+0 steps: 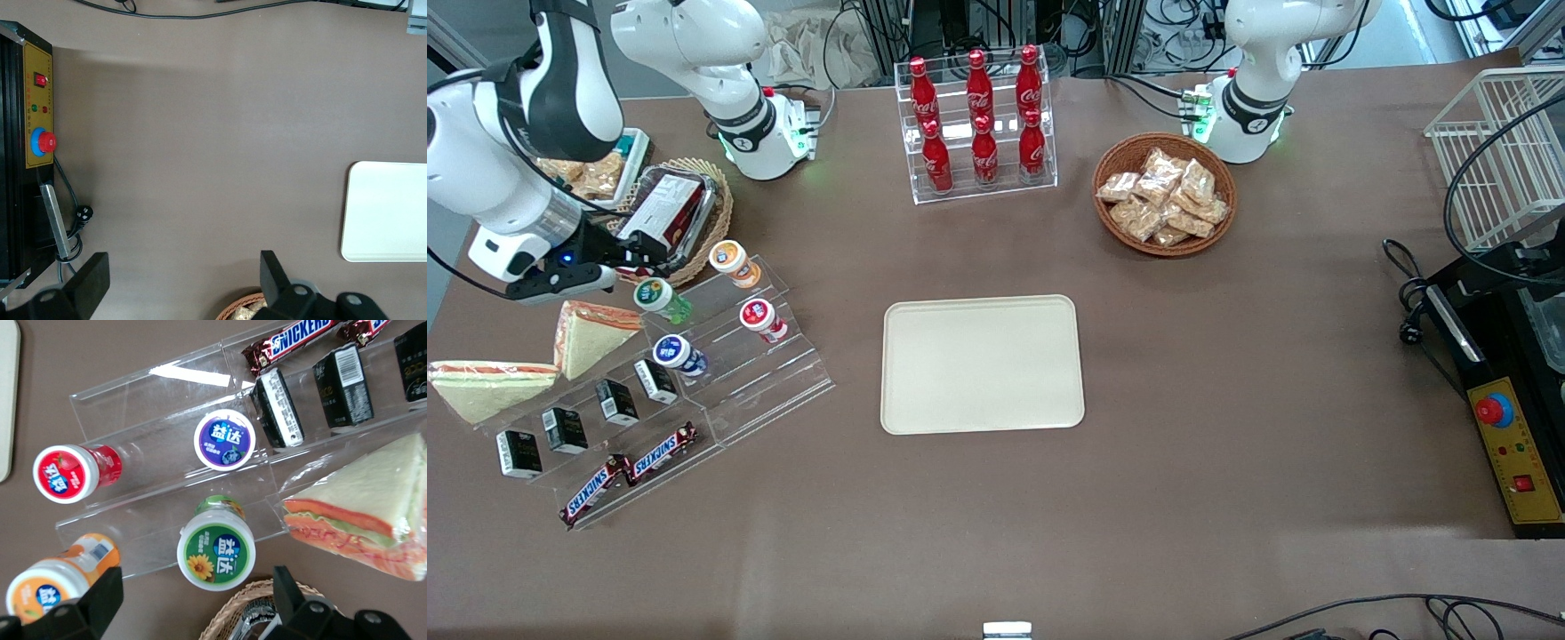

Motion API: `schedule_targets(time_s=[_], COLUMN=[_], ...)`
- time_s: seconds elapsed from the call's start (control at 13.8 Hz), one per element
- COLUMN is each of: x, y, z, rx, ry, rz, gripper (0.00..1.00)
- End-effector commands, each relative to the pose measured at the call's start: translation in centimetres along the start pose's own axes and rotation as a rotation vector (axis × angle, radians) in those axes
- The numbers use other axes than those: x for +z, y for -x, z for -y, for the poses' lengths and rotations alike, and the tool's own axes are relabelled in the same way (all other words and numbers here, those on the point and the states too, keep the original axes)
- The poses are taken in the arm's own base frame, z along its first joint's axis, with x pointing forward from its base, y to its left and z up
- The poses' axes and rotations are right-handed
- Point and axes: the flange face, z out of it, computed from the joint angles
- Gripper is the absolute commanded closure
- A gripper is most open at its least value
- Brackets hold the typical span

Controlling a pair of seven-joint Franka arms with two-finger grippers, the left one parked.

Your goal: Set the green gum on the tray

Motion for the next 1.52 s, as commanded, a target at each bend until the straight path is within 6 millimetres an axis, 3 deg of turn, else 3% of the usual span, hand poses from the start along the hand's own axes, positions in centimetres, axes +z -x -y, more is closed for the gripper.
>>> schedule_targets(time_s=[0.0,0.65,0.73,0.87,1.16,1.45], x=[1.8,4.6,4.7,4.9,5.0,5.2], y=[1.4,1.7,1.5,1.5,1.3,1.3], z=[0.1,-0.9,-1.0,-1.0,-1.0,-1.1], rx=[-0.012,0.015,0.015,0.017,0.029,0.036], ry=[0.019,0.010,0.013,0.011,0.010,0.001], rz=[-0.031,-0.008,-0.015,-0.010,-0.007,-0.002], gripper=[0.00,0.02,0.08,0.30,0.51,0.52])
